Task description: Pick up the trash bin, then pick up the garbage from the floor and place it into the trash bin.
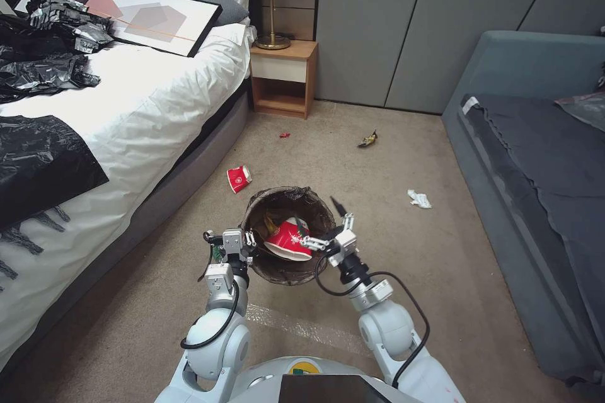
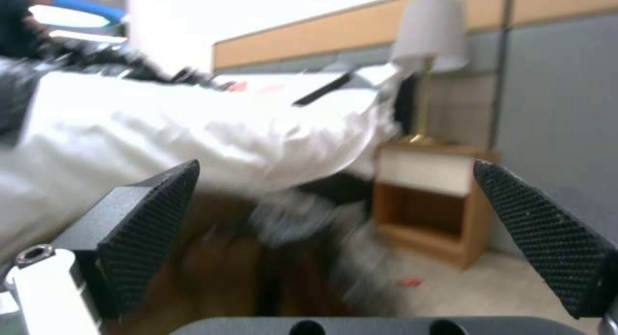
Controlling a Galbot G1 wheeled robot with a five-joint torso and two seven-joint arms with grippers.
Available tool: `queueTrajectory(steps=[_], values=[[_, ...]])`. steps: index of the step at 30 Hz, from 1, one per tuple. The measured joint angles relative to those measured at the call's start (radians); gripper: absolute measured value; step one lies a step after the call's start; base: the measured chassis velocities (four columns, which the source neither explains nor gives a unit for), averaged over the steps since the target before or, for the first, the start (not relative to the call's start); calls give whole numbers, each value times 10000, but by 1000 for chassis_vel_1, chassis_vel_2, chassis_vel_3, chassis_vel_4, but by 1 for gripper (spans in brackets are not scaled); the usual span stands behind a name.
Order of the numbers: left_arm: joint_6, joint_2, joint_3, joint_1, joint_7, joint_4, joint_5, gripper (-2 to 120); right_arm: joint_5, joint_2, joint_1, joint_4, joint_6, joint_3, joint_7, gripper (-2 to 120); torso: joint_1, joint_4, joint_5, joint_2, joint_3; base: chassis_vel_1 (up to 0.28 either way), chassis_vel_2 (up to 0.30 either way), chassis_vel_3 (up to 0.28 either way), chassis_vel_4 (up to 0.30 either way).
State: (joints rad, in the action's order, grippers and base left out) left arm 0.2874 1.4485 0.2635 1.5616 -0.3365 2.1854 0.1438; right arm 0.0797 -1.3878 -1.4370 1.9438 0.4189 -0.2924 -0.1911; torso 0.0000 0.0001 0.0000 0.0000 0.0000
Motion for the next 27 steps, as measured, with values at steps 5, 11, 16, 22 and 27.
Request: queueTrajectory(steps=[5, 11, 16, 22, 27], values=[[-5, -29, 38, 1, 4, -37, -25, 3, -251, -186, -365, 1141, -158, -659, 1209, 100, 0, 0, 0, 0, 0, 0, 0, 0, 0], [-27, -33, 109, 0, 6, -37, -44, 3, -294, -540, -1225, 1866, -121, -1620, 2056, 100, 0, -2, 1, 0, 0, 0, 0, 0, 0], [-40, -35, 111, -27, 11, -34, -50, 3, -323, -867, -2007, 1853, 547, -2440, 2202, 100, 0, -2, 0, 0, -1, 0, 0, 0, 0], [-41, -54, 88, -29, 15, -25, -60, 3, -150, -1022, -2358, 1519, 1154, -2804, 2318, 100, 0, 0, 1, 0, 0, 0, 0, 0, 0], [-52, -50, 110, -30, 25, -26, -71, 3, -88, -1307, -2525, 1227, 1557, -2905, 2397, 99, 0, 0, 0, 0, 0, 0, 0, 0, 0]])
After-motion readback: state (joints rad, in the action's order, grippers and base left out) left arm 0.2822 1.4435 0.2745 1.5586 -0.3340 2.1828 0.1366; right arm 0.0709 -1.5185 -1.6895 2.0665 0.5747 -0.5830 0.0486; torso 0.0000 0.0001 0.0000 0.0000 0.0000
